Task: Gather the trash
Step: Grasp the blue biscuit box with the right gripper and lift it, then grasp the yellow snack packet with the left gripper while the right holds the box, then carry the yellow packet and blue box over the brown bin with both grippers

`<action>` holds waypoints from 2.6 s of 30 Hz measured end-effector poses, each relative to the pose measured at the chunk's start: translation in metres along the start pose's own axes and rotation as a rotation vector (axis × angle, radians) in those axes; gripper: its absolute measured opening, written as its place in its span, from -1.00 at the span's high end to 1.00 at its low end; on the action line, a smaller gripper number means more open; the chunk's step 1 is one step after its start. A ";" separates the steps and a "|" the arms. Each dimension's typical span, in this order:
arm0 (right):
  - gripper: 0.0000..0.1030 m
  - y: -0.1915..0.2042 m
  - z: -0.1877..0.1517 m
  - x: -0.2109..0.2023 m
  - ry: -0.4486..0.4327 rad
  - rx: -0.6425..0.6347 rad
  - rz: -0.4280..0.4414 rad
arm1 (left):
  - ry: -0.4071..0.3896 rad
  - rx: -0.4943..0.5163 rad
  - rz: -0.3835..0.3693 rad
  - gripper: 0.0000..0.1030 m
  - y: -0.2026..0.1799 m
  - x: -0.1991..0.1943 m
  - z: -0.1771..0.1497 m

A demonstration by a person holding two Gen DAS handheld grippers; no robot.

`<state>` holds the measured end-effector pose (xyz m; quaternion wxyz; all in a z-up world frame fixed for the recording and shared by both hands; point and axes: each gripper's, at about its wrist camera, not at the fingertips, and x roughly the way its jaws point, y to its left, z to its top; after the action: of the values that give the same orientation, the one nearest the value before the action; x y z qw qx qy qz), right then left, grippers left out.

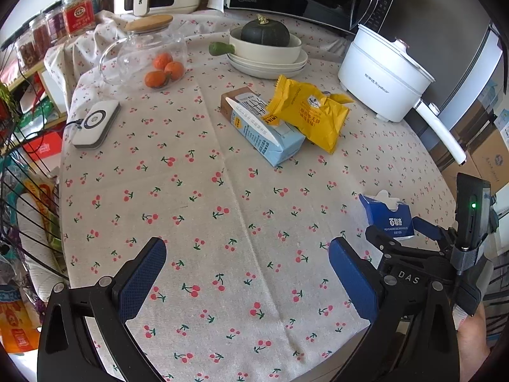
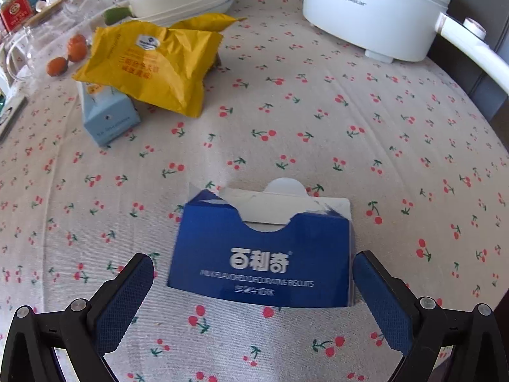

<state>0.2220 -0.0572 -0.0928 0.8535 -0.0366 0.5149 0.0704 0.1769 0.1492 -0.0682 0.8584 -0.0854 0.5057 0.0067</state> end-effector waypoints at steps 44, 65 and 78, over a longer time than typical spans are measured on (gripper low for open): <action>-0.78 -0.133 -0.012 -0.040 0.046 0.140 0.220 | -0.121 0.003 -0.177 0.62 -0.040 0.097 0.111; -0.78 -0.146 -0.059 -0.118 -0.067 0.164 0.195 | -0.114 0.003 -0.304 0.66 -0.042 -0.018 -0.012; -0.78 -0.199 -0.111 -0.144 -0.078 0.271 0.134 | -0.082 0.030 -0.377 0.66 -0.089 -0.028 -0.049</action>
<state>0.0902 -0.2807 -0.0191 0.8634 0.1164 0.4874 0.0585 0.1296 0.0559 -0.0543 0.8657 -0.1653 0.4452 -0.1582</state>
